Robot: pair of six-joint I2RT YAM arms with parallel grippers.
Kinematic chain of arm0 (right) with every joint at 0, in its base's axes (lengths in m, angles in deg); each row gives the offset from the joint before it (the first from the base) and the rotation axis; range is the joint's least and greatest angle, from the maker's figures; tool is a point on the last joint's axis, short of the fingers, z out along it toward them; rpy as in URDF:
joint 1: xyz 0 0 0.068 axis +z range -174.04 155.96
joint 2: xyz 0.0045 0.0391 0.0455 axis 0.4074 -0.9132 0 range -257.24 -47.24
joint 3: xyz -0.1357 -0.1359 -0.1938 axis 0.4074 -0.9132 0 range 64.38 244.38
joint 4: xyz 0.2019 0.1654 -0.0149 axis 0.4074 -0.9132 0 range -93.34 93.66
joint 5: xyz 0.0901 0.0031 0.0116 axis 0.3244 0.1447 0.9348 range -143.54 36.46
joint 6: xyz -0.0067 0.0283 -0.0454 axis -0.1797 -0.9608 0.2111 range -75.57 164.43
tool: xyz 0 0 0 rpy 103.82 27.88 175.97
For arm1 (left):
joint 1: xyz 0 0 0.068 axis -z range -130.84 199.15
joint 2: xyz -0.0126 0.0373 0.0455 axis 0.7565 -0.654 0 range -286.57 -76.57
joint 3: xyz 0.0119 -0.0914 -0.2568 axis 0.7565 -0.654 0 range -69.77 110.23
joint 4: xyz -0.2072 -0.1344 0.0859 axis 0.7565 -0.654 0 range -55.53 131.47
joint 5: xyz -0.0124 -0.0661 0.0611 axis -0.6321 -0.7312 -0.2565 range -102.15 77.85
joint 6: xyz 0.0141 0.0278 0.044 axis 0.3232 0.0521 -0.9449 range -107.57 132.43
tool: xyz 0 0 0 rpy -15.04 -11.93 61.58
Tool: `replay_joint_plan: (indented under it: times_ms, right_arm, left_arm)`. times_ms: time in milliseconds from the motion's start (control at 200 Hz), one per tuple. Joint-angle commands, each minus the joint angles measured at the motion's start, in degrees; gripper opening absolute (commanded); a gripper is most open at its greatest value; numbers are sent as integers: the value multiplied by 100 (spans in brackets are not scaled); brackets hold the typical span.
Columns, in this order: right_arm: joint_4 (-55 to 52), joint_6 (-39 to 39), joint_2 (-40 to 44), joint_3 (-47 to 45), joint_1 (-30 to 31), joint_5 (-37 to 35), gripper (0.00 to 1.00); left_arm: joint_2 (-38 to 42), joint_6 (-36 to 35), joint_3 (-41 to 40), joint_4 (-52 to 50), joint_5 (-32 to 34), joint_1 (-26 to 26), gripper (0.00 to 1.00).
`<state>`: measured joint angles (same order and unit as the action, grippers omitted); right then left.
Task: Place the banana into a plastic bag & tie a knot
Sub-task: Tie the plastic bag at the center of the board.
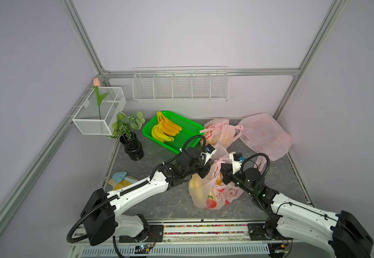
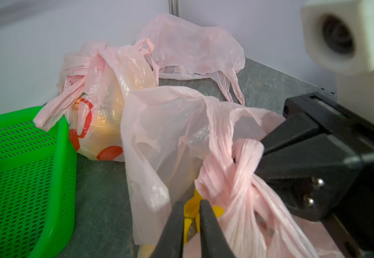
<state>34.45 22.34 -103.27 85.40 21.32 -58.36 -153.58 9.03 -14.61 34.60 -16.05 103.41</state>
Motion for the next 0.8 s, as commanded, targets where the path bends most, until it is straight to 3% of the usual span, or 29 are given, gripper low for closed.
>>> replay_joint_plan:
  times_ms: [0,520,795]
  right_arm:
    - [223,-67,109,70,-26,146,7]
    - [412,-77,178,-45,-9,729,7]
    - [264,42,289,-103,-2,649,7]
  left_arm:
    - [0,97,-224,55,-243,-34,16]
    - [-216,-37,-240,320,-903,-82,24]
    - [331,91,-710,737,-1339,-329,32]
